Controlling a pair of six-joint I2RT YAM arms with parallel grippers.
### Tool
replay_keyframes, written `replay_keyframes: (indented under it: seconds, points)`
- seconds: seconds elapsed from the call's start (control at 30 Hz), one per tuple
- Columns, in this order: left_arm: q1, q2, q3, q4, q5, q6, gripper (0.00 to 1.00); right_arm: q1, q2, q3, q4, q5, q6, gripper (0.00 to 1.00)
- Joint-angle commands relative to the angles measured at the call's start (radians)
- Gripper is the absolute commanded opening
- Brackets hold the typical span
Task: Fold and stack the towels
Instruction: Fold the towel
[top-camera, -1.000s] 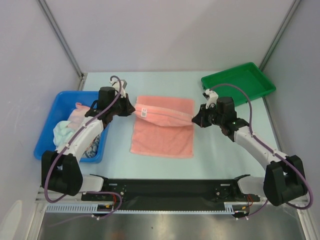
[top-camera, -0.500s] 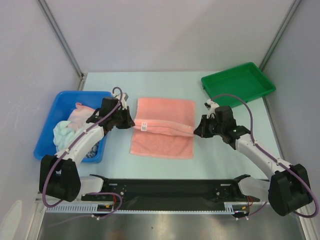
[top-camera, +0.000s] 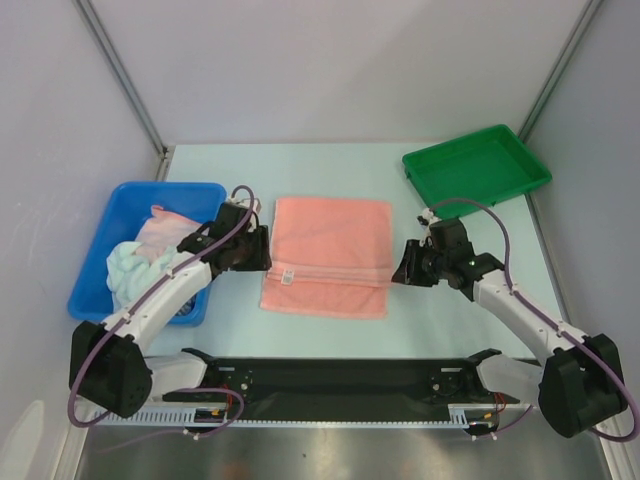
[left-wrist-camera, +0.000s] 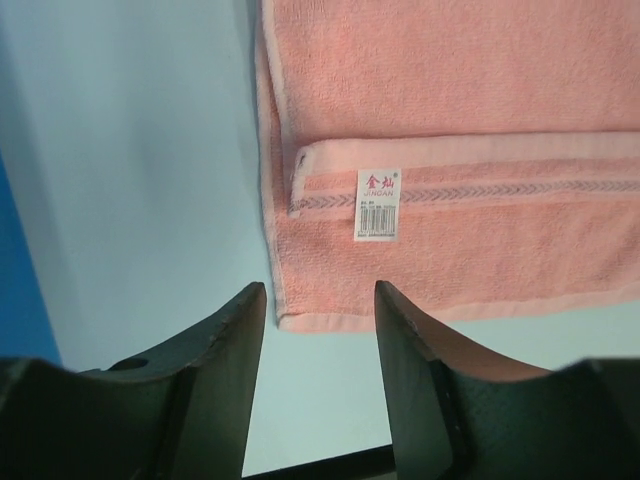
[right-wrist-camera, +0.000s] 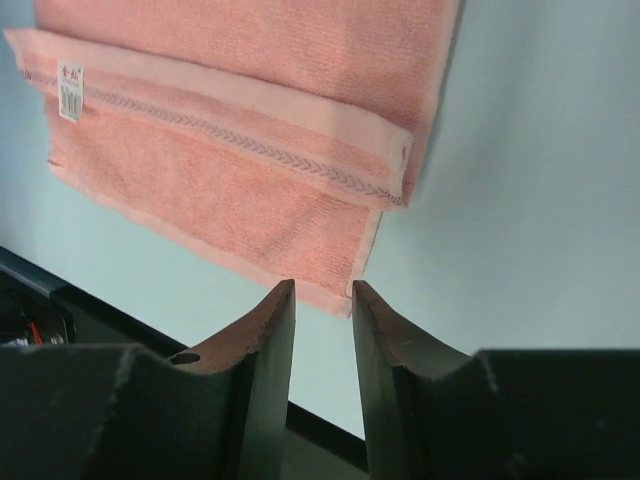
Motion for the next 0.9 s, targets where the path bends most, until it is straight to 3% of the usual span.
replay_keyframes:
  seconds: [0.0, 0.17, 0.27, 0.43, 0.67, 0.87]
  points:
    - [-0.006, 0.018, 0.046, 0.031, -0.016, -0.049, 0.54, 0.005, 0.021, 0.001, 0.071, 0.087, 0.084, 0.35]
    - [-0.006, 0.157, 0.047, 0.107, -0.021, -0.095, 0.56, 0.003, 0.153, 0.041, 0.154, 0.176, 0.119, 0.40]
    - [-0.006, 0.258, 0.097, 0.155, 0.050, -0.083, 0.59, 0.003, 0.292, 0.102, 0.226, 0.117, 0.078, 0.43]
    - [-0.006, 0.364, 0.145, 0.151, 0.068, -0.078, 0.60, 0.003, 0.377, 0.144, 0.208, 0.045, 0.024, 0.46]
    - [-0.006, 0.352, 0.070, 0.195, 0.145, -0.057, 0.59, 0.009, 0.265, 0.036, 0.202, -0.023, -0.011, 0.47]
    - [-0.009, 0.222, -0.006, 0.168, 0.131, -0.084, 0.52, 0.009, 0.098, -0.076, 0.183, -0.011, 0.018, 0.45]
